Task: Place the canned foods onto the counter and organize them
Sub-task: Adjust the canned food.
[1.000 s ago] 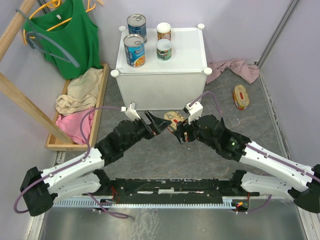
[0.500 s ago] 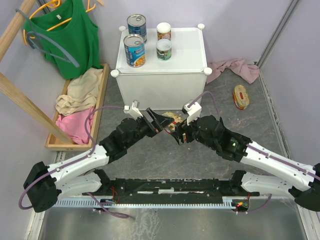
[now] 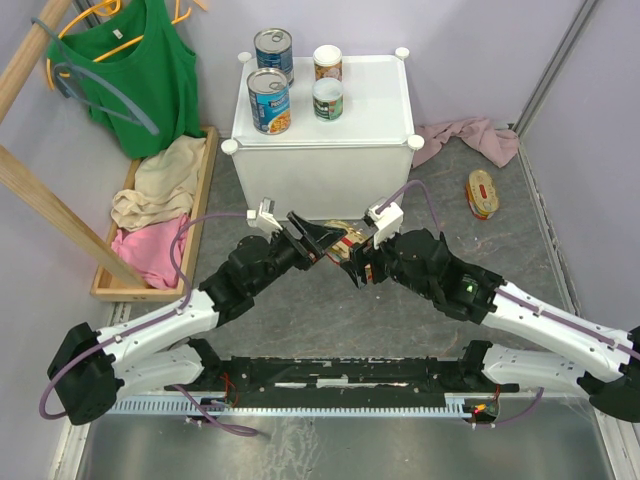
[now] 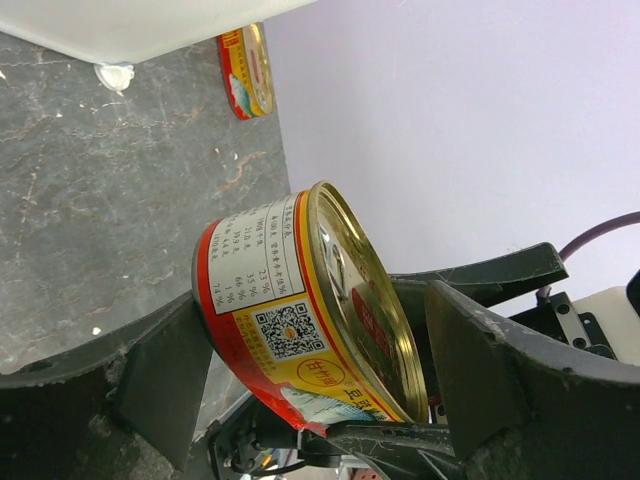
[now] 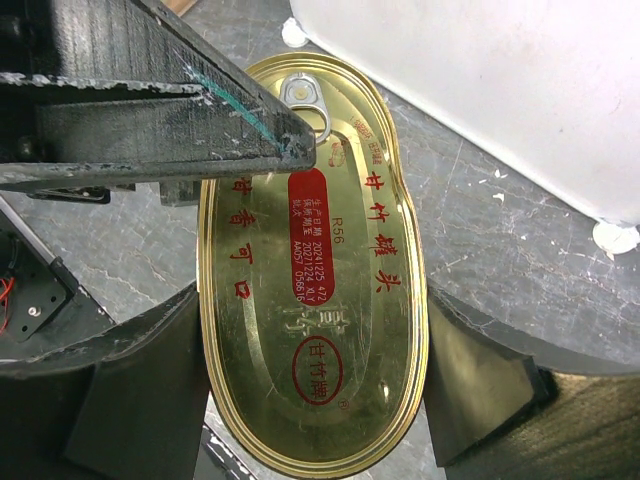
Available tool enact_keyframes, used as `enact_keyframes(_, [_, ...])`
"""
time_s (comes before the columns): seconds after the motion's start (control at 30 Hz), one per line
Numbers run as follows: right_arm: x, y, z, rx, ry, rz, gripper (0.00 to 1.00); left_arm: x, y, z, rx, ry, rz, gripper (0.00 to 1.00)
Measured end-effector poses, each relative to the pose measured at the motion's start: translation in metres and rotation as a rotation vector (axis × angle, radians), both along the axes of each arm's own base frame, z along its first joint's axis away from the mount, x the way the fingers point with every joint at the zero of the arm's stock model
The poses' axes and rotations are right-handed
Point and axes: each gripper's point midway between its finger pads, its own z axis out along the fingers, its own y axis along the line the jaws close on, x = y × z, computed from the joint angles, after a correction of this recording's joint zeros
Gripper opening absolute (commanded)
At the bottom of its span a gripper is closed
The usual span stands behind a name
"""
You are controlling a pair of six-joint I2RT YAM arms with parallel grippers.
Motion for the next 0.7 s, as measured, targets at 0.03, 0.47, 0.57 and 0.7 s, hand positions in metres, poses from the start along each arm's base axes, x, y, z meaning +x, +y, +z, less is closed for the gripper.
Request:
enact_keyframes(0.03, [0.0,0.0,0.002,0.003,-0.002,0.0,0.01,0.0,0.0,0.001,-0.007,0.002,0.001,0.85])
enact_keyframes(0.47, [0.004,0.005,0.01,0.011,-0.024,0.003,0.01,-0.001,-0.007,0.006,-0.087,0.027,-0.021,0.66])
enact_keyframes(0.57, [0.005,0.004,0.01,0.007,-0.028,0.001,0.01,0.0,-0.008,0.006,-0.1,0.032,-0.022,0.56])
enact_keyframes(0.7, [0.005,0.002,0.008,-0.012,-0.034,0.0,0.01,0.002,-0.009,0.015,-0.147,0.027,-0.02,0.47])
